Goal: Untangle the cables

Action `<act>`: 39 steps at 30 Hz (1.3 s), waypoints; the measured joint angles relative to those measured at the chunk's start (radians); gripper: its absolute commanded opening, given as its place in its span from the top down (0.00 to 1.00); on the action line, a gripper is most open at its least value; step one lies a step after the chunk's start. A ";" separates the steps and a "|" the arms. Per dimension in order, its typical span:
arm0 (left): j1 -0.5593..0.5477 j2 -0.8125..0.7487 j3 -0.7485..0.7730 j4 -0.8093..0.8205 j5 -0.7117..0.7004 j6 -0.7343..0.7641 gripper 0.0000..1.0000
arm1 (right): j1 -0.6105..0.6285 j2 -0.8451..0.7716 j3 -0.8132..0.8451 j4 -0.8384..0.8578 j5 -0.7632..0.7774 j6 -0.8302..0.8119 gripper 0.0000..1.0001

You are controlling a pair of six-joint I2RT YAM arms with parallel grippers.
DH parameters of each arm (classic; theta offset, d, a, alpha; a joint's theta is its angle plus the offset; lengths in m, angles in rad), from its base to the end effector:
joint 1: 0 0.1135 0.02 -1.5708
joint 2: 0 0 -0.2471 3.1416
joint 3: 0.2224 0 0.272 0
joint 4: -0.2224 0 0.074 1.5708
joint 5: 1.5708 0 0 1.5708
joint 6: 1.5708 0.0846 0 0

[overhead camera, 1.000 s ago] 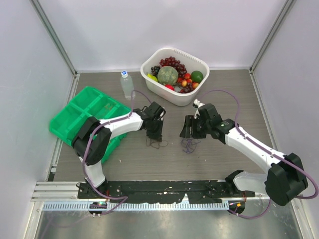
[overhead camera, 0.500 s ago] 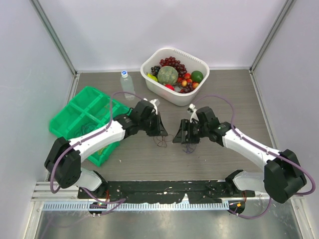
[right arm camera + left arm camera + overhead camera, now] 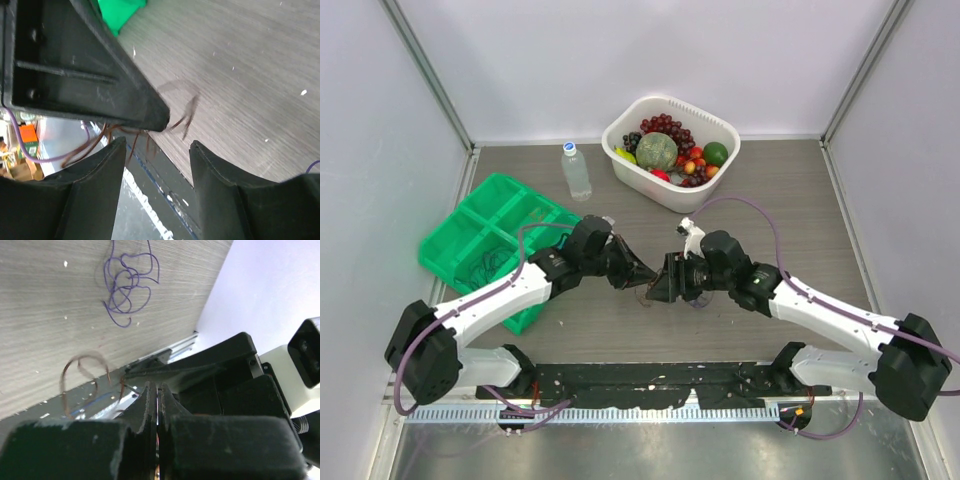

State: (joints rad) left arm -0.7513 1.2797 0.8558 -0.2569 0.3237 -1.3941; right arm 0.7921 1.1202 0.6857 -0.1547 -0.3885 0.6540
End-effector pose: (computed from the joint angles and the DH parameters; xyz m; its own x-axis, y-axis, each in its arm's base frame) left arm 0.2267 -0.2486 0.1987 -0.8957 -0.4404 0.0605 -0.3073 0.5151 -0.8002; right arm 0.1913 0.2395 0.1940 -0.8451 -0.0549 -0.5318 -0.4609 0.5786 0.6729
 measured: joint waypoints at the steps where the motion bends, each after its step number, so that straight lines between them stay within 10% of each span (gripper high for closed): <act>1: 0.000 -0.014 -0.011 0.007 0.005 -0.027 1.00 | 0.000 -0.005 0.000 0.012 0.014 0.004 0.46; 7: 0.001 -0.082 -0.031 0.048 0.009 -0.141 1.00 | 0.015 -0.011 -0.008 0.126 0.035 0.047 0.62; 11: 0.001 -0.093 -0.031 0.082 0.013 -0.180 1.00 | 0.047 -0.011 -0.019 0.191 0.040 0.080 0.97; 24: 0.001 -0.166 -0.062 0.104 0.010 -0.211 1.00 | 0.057 -0.139 -0.105 0.232 0.117 0.179 0.99; 33: 0.034 -0.267 -0.126 0.093 0.017 -0.170 0.24 | 0.058 -0.222 -0.106 0.053 0.243 0.186 0.99; 39: 0.042 -0.354 -0.047 -0.060 -0.033 -0.003 0.36 | 0.058 -0.222 -0.098 -0.010 0.264 0.192 0.99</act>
State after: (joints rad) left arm -0.7097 0.9260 0.8085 -0.3168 0.2909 -1.3972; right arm 0.8505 0.8986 0.5877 -0.1650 -0.1246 0.8455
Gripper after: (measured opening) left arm 0.744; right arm 0.025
